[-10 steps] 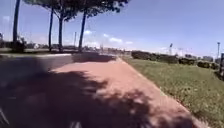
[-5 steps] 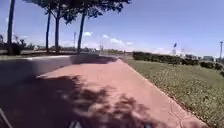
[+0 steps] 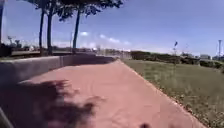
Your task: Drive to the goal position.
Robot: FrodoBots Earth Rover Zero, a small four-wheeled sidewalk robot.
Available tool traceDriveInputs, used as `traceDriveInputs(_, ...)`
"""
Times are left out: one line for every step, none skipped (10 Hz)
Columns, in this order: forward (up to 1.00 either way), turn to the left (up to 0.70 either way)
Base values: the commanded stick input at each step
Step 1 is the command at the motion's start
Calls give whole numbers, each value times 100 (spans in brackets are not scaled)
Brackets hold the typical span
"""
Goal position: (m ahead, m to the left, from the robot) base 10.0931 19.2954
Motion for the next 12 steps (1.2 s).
traceDriveInputs(100,0)
traceDriveInputs(100,0)
traceDriveInputs(100,0)
traceDriveInputs(100,0)
traceDriveInputs(100,0)
traceDriveInputs(100,0)
traceDriveInputs(100,0)
traceDriveInputs(100,0)
traceDriveInputs(100,0)
traceDriveInputs(100,0)
traceDriveInputs(100,0)
traceDriveInputs(100,0)
